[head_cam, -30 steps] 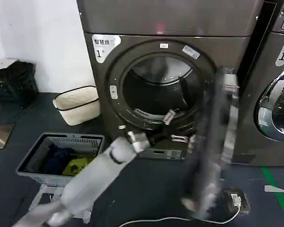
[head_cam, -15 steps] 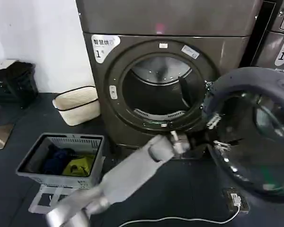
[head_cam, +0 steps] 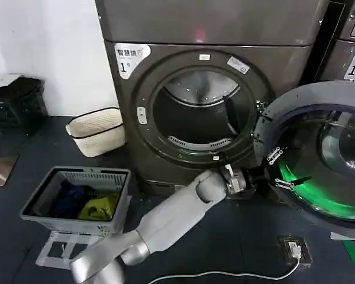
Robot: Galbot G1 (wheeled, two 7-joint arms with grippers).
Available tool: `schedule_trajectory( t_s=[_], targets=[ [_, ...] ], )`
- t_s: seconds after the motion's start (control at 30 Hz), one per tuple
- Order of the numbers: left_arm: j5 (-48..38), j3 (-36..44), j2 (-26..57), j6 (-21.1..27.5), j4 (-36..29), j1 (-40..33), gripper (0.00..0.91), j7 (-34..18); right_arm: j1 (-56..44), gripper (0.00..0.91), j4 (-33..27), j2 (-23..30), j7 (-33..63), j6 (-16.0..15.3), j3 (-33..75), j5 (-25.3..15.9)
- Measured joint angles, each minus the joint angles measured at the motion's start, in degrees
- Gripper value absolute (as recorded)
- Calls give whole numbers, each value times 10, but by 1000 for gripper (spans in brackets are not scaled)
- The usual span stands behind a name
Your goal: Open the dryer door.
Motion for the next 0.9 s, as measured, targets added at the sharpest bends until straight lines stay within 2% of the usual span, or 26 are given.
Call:
schedule_trajectory(
  t_s=[0.23, 0.33, 0.47, 0.6, 0.7, 0.8, 0.9],
  targets=[
    [-3, -1, 0, 26, -39, 19, 907, 2, -7, 907, -31, 0, 0, 3, 2, 8],
    [-16, -4, 0, 47, -78, 31, 907, 3, -6, 907, -34, 0, 2, -2, 1, 10],
    [-53, -19, 5, 105, -158, 55, 907, 9, -3, 907, -30, 0, 2, -4, -8, 11],
    [-86, -40, 80, 148, -251, 84, 907, 7, 1, 907, -26, 0, 0, -5, -17, 16],
    [-109, -61, 139, 180, -317, 106, 907, -25, 1, 907, -20, 0, -1, -4, -20, 23],
    [-139, -89, 196, 239, -382, 135, 907, -60, 1, 907, -10, 0, 2, 7, -25, 25],
    [-154, -124, 253, 275, -448, 170, 907, -72, 1, 907, 3, 0, 7, 10, -29, 27]
  ],
)
